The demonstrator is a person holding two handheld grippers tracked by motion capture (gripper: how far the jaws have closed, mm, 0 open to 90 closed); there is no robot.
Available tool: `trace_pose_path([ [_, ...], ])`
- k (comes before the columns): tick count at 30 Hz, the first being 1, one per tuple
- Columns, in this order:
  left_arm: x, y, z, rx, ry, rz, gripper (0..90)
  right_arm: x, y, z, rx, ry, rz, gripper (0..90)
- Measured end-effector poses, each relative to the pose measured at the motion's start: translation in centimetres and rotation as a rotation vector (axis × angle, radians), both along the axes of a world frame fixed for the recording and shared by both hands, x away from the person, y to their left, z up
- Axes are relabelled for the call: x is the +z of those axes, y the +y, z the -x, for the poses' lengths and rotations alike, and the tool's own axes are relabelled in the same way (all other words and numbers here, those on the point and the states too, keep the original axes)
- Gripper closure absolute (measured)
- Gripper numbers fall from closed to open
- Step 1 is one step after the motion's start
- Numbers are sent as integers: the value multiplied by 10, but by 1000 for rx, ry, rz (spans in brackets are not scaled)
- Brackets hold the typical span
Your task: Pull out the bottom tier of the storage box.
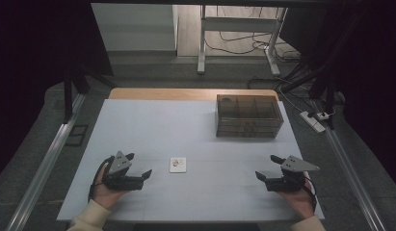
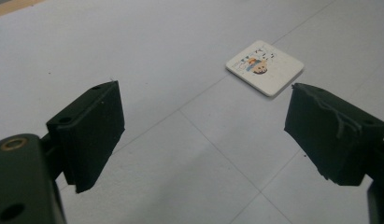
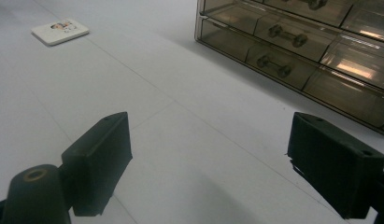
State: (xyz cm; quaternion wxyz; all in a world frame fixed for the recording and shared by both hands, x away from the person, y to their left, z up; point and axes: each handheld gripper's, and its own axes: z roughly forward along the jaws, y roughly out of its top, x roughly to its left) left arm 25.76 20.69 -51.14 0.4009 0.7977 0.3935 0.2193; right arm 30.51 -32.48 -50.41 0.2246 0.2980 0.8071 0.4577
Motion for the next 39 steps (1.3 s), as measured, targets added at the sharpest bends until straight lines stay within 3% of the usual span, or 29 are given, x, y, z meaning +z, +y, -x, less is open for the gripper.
trace_pose_path([
  [21, -1, -3, 3, -5, -9, -49, 119, 0, 0, -1, -16, 2, -10, 131],
  [39, -5, -6, -1, -25, -6, -67, 118, -1, 3, -2, -25, -6, -9, 98],
])
